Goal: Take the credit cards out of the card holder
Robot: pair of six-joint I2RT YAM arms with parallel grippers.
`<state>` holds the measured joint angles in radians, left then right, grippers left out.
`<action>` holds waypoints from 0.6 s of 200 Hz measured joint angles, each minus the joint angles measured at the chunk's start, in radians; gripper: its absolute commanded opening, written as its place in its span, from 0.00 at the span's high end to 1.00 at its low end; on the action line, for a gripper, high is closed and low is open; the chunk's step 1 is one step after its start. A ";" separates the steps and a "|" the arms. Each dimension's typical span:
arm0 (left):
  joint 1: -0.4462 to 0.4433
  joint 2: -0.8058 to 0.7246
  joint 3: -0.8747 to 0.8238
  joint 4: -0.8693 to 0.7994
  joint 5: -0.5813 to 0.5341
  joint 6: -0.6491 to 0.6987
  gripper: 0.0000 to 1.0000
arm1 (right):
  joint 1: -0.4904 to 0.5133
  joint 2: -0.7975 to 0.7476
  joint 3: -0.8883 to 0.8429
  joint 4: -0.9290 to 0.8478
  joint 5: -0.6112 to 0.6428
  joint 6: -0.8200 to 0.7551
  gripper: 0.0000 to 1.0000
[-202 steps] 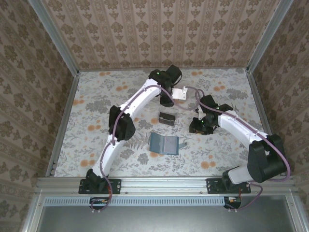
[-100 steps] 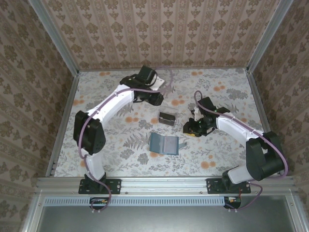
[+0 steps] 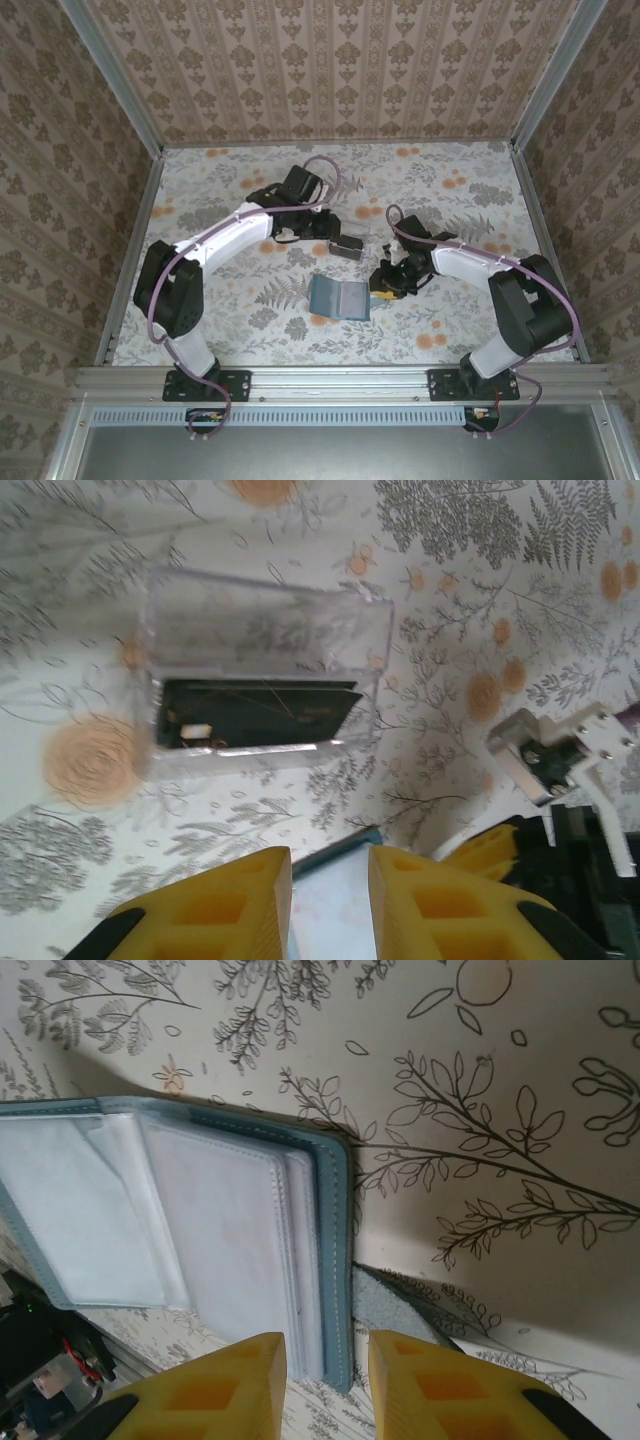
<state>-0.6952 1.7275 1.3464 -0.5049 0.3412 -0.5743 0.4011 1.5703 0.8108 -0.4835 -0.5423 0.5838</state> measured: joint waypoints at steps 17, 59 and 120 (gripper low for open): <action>-0.028 -0.015 -0.048 0.035 0.002 -0.058 0.73 | 0.002 0.013 -0.004 0.002 0.013 -0.001 0.72; -0.108 -0.019 -0.162 0.123 0.020 -0.191 0.72 | 0.002 0.014 -0.010 -0.008 0.083 -0.008 0.72; -0.197 0.042 -0.217 0.237 0.061 -0.308 0.71 | 0.003 0.019 -0.023 -0.013 0.107 -0.008 0.72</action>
<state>-0.8925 1.7695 1.1297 -0.2684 0.4026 -0.8822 0.4042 1.5898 0.7883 -0.4961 -0.4355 0.5758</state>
